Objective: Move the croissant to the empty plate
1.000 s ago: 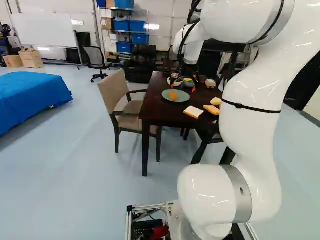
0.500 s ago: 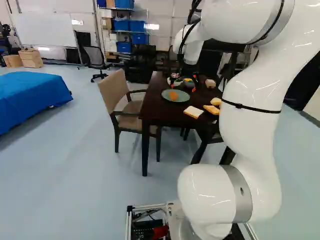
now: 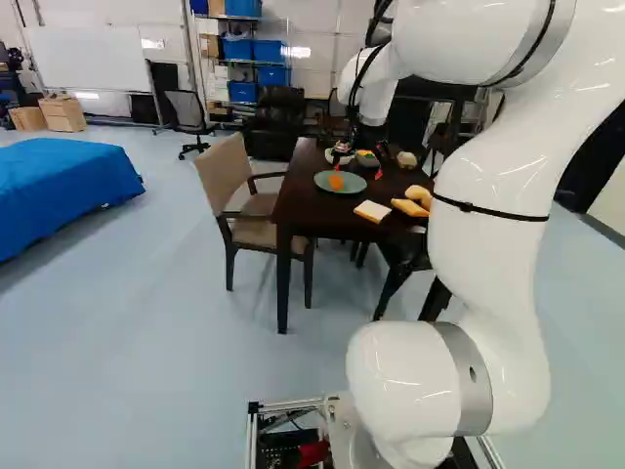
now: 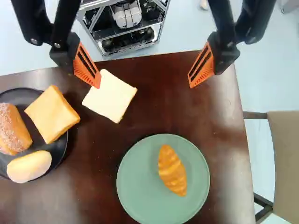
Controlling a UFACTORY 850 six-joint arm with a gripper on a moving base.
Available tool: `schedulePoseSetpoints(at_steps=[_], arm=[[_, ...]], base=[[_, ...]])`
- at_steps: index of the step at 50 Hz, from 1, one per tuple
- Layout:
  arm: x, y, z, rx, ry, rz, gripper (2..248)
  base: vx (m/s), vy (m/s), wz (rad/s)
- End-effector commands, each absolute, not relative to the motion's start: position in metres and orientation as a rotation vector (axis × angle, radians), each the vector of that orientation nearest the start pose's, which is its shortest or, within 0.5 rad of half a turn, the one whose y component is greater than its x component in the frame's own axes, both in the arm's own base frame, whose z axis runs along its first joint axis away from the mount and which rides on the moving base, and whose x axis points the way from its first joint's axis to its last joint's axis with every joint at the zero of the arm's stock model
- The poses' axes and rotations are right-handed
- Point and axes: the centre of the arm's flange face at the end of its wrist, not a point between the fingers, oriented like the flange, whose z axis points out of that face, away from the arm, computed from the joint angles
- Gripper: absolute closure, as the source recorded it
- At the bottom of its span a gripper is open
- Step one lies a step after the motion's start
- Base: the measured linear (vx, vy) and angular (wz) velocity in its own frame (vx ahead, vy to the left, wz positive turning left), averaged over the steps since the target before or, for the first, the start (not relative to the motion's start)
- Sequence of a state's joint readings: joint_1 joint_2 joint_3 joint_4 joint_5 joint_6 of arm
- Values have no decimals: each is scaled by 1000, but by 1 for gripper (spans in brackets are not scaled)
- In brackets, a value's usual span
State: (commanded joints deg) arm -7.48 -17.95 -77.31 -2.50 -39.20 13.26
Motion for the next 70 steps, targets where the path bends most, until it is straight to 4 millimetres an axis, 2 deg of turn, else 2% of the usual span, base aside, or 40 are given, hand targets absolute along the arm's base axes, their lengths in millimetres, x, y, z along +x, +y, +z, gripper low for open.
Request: schedulePoseSetpoints(at_steps=[37,70], arm=[[589,-80,563,-3065,515,-554,3],[588,-79,561,-3064,512,-562,3]], base=[[-141,-4,-1],[-5,0,0]])
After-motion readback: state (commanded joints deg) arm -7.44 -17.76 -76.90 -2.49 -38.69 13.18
